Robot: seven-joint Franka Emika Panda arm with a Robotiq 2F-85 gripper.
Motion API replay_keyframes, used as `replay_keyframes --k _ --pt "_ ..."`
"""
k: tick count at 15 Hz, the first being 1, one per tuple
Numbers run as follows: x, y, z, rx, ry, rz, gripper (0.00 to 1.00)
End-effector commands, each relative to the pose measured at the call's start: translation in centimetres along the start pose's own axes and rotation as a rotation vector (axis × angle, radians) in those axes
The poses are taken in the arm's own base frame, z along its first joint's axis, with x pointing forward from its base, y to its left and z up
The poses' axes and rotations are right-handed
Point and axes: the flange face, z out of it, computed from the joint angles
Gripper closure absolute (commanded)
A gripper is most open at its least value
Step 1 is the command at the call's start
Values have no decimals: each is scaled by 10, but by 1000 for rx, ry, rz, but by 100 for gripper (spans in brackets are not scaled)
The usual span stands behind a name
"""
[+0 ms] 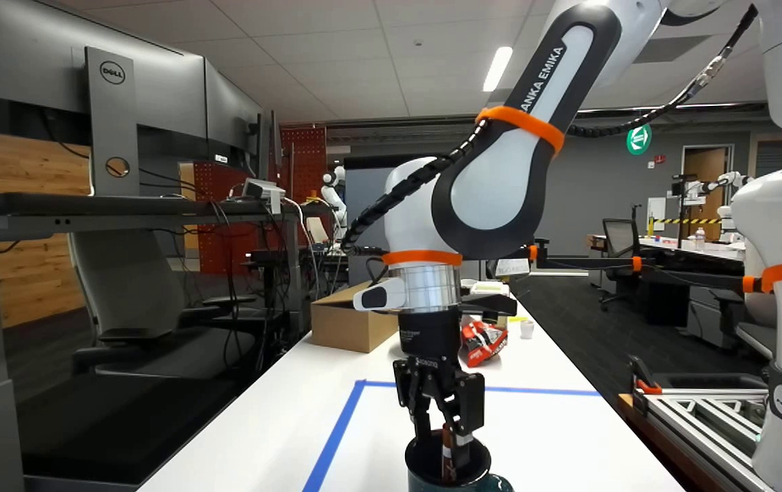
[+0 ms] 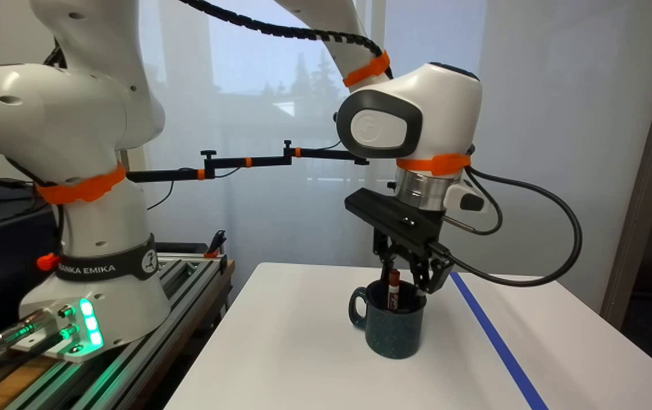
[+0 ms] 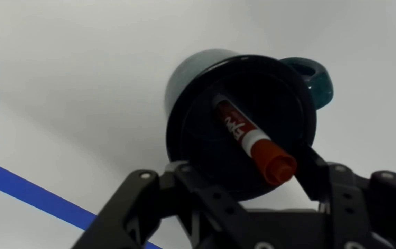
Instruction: Remove the marker from the mug cup and place it on the table
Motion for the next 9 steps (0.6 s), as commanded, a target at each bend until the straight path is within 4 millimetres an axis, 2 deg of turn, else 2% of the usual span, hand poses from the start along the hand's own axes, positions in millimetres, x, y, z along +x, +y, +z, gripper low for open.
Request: replay_keyframes --k 1,4,6,7,8,9 --pt "2 -1 0 -1 10 9 47" --pt "2 -3 1 -1 8 7 57" --pt "3 -4 1 -2 6 7 57" --pt "3 -5 0 -3 7 7 72" --pt "2 -5 0 -2 6 7 72" --pt "2 -6 0 -3 5 7 80"
